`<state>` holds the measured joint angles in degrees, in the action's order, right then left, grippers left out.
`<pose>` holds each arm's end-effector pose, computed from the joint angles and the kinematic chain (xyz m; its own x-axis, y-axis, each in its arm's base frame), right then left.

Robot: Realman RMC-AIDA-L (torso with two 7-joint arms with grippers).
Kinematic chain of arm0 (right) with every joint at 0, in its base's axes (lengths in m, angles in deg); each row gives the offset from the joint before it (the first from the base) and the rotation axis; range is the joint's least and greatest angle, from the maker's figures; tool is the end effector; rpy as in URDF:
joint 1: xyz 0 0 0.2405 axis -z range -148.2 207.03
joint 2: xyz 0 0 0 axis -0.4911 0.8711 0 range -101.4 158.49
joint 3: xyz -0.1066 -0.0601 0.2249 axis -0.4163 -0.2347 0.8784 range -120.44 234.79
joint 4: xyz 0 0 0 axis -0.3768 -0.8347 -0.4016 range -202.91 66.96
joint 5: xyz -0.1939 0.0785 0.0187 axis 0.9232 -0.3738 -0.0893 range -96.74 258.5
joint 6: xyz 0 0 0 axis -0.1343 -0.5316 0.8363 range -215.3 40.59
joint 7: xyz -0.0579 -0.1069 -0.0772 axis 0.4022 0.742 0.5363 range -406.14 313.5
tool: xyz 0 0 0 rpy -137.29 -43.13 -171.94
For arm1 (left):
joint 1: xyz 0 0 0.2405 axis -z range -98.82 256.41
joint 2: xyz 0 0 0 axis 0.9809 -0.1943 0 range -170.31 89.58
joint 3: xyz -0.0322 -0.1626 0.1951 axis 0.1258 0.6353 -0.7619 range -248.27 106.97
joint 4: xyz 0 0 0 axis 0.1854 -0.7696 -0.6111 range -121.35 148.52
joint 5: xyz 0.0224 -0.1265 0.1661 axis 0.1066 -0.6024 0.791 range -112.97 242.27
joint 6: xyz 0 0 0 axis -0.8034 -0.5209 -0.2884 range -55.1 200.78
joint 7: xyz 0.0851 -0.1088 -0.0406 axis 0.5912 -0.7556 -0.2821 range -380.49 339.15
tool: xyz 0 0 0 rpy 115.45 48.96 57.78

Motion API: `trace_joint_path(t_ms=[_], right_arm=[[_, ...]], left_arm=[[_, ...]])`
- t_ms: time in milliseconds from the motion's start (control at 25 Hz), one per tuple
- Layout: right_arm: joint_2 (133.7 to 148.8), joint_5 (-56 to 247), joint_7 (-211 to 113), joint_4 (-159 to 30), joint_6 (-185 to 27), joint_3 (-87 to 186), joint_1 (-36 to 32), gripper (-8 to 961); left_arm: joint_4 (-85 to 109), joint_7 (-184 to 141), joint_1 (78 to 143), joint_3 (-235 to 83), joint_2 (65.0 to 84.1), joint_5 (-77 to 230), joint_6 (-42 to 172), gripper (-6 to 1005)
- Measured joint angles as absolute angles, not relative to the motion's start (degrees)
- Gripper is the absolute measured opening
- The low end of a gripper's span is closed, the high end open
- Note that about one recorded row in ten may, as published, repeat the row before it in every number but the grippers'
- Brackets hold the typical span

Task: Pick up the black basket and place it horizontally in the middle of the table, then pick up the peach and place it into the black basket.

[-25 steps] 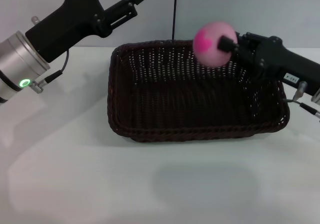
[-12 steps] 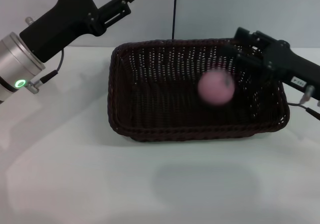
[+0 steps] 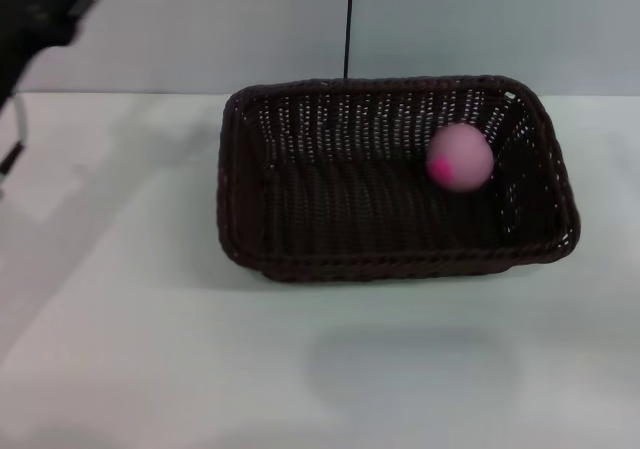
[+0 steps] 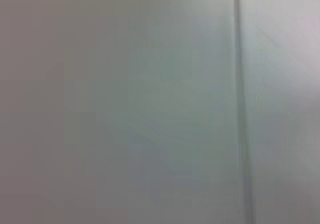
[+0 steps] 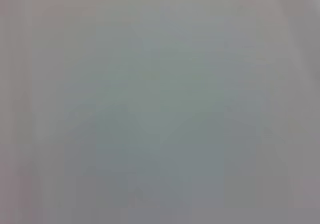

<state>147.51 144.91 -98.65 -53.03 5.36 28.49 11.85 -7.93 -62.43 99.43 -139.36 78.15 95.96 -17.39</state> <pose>0.3304 0.2806 0.0621 0.3264 0.1854 -0.9269 -0.8245 -0.4237 -0.3751 -0.2612 0.3178 0.0466 0.3715 -0.3153 0.8733 0.6372 -0.5975 -0.4868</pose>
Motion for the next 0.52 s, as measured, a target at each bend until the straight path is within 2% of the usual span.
trace_joint_path(t_ms=[200,520], right_arm=[[147.51,138.62,-89.44,-61.54,5.38,46.8,15.27,694],[147.54,138.26,-81.34,-64.78,4.8,55.87,16.03,694]], left_arm=[[0.52,-50.38,98.55,-139.13,78.57,83.0,-23.15,797],[6.75,-41.24,98.57,-139.15,78.65,73.3,-26.02,797]])
